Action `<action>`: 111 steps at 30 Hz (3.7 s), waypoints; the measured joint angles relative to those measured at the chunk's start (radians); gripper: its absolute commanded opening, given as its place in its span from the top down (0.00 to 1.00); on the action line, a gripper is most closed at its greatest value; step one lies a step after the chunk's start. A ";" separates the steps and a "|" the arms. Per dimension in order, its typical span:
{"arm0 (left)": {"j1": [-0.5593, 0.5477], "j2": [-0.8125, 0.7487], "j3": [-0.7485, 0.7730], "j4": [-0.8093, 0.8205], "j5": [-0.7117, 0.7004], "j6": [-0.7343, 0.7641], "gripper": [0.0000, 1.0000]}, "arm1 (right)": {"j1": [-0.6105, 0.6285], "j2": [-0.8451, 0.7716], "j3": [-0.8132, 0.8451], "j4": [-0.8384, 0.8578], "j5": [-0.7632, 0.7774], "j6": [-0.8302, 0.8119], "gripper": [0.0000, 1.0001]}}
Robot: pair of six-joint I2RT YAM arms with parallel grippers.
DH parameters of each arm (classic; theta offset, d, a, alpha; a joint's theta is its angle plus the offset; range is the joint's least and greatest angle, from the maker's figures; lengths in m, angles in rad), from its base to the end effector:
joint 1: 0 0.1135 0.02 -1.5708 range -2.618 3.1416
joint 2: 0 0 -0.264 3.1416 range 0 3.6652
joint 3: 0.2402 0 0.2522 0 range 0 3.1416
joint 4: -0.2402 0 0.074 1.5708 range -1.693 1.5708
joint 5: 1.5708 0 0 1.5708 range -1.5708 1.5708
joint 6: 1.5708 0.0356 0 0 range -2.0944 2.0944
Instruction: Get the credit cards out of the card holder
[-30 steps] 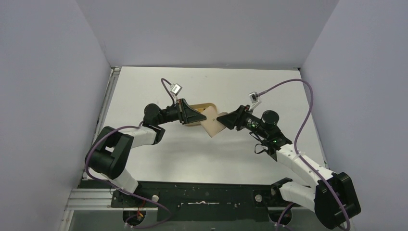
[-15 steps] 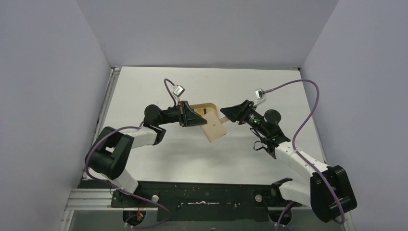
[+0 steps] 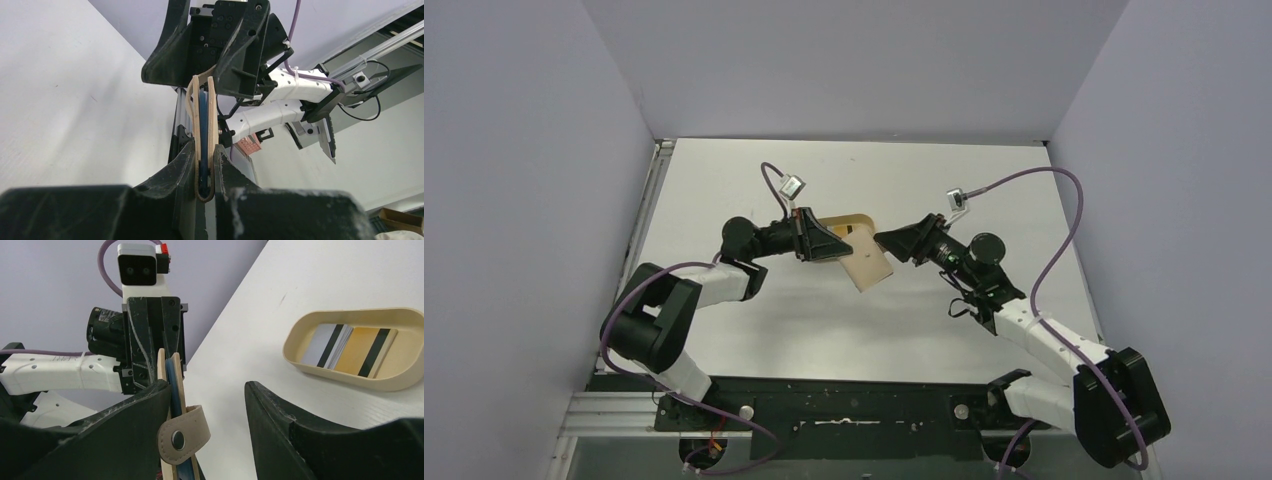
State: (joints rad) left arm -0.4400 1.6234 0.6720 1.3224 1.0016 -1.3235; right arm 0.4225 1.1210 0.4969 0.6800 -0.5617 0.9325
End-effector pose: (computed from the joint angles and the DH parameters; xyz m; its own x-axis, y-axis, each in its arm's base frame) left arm 0.2693 -0.1599 0.2463 -0.8309 -0.1864 -0.5242 0.5481 -0.1122 -0.8289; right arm 0.2139 0.1169 0.2626 -0.6379 0.4585 -0.6188 -0.5367 0.3116 0.7841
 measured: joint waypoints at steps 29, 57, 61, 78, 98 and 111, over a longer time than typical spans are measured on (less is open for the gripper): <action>0.005 -0.053 0.000 -0.006 0.039 0.002 1.00 | 0.021 0.086 -0.074 0.202 0.012 0.109 0.44; 0.083 -0.051 -0.028 0.010 0.023 0.052 0.05 | 0.122 0.227 0.055 0.264 -0.074 0.141 1.00; 0.090 -0.047 -0.068 0.022 -0.044 0.037 0.03 | 0.148 0.192 0.055 0.101 -0.092 0.078 1.00; -0.069 -0.305 -0.338 -0.525 -0.445 0.386 0.03 | 0.108 0.036 -0.090 -0.346 0.198 0.018 1.00; -0.239 -0.056 -0.374 -0.478 -0.679 0.354 0.28 | 0.109 -0.143 -0.301 -0.421 0.669 0.299 1.00; -0.328 0.362 -0.306 0.074 -0.709 0.048 0.48 | 0.108 -0.024 -0.374 -0.256 0.657 0.334 1.00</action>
State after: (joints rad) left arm -0.7677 1.9850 0.3656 1.3968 0.2924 -1.2755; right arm 0.5308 1.0969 0.1226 0.4240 0.0948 1.2667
